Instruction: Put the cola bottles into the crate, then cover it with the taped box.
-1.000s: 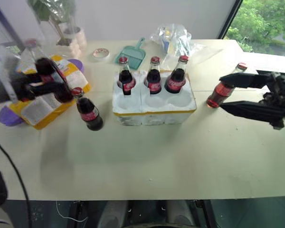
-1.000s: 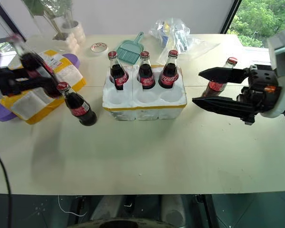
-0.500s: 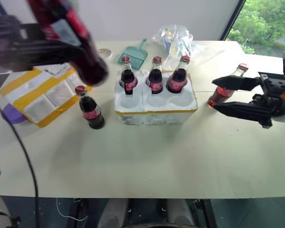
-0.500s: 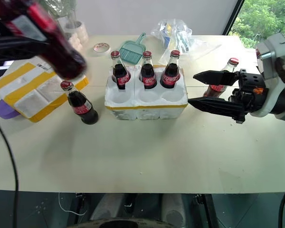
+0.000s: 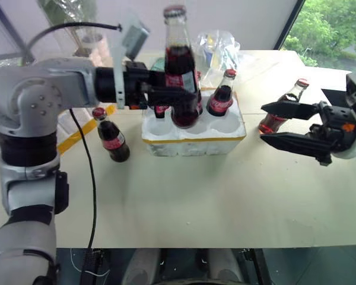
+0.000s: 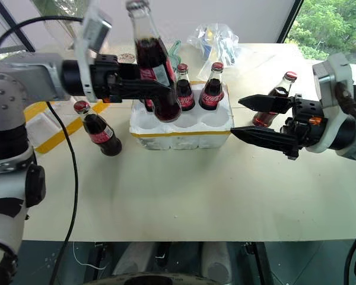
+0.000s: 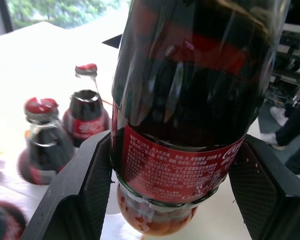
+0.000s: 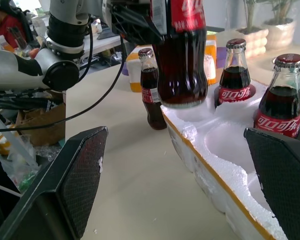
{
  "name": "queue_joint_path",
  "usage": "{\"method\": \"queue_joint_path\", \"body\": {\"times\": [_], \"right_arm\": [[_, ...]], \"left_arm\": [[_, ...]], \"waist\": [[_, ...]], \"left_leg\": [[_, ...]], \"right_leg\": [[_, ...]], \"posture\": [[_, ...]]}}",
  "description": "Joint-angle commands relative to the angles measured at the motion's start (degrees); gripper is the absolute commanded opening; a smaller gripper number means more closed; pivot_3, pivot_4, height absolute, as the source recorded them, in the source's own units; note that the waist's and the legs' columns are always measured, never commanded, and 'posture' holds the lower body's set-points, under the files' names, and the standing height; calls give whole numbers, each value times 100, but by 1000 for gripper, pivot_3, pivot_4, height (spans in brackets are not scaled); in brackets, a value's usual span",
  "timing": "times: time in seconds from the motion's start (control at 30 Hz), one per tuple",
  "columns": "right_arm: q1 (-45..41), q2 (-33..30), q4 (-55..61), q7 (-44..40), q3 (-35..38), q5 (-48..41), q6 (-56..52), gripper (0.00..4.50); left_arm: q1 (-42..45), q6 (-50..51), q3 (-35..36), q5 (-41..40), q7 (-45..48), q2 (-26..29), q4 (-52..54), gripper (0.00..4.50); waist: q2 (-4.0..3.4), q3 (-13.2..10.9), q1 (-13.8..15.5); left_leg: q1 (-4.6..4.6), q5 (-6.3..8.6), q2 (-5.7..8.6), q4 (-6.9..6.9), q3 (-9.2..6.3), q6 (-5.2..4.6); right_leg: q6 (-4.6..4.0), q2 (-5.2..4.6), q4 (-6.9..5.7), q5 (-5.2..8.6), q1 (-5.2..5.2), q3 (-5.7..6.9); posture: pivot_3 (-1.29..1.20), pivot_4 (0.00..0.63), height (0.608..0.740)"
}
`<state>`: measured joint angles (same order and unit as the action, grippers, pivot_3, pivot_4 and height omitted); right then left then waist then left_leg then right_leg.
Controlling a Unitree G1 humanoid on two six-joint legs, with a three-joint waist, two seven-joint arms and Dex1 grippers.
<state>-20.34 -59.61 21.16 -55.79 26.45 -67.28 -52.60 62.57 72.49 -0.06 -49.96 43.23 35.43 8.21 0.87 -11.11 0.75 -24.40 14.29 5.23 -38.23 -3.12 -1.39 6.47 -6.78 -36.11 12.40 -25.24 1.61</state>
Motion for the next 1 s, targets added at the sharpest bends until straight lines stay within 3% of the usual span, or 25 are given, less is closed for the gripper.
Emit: {"method": "queue_joint_path", "body": {"times": [0.03, 0.4, 0.63, 0.87, 0.93, 1.0], "right_arm": [[65, -16, 178, 120, 341, -204, -10, 4500], [156, 62, 238, 300, 348, -273, 63, 4500], [265, 42, 252, 290, 410, -181, 83, 4500], [276, -29, 230, 270, 438, -138, 111, 4500], [261, -49, 216, 257, 424, -124, 114, 4500], [235, -61, 199, 253, 403, -116, 110, 4500]], "left_arm": [[310, 113, -83, 300, -597, -325, -22, 2765], [256, -111, -520, 1204, -1633, -1394, -263, 2765], [130, -520, -818, 1941, -1877, -1431, -544, 2765], [-211, -627, -703, 2040, -2071, -1833, -512, 2765], [-266, -542, -627, 2007, -2067, -1856, -479, 3801], [-283, -488, -609, 1976, -1985, -1783, -377, 4488]], "waist": [[0, 0, 11], [0, 0, 10], [-1, 1, 3], [-2, 2, 1], [-2, 2, 6], [-3, 2, 9]], "left_leg": [[1, 0, 0, -1, 0, 0], [0, -7, 2, 0, 0, 11], [1, -5, 1, 0, 0, 7], [2, -5, 2, -1, -1, 7], [2, -6, 2, 0, -1, 9], [1, -6, 2, 0, -1, 10]], "right_leg": [[0, 0, 0, 0, 2, 0], [0, 0, 1, 0, 2, 0], [0, 0, 0, 0, 1, 0], [0, 0, -1, -1, 4, 0], [0, 0, -2, -1, 1, 0], [0, 0, -2, 0, 2, 1]], "posture": [[0, 150, 738], [0, 150, 738], [0, 150, 738], [0, 150, 738], [0, 150, 738], [0, 150, 738]]}}
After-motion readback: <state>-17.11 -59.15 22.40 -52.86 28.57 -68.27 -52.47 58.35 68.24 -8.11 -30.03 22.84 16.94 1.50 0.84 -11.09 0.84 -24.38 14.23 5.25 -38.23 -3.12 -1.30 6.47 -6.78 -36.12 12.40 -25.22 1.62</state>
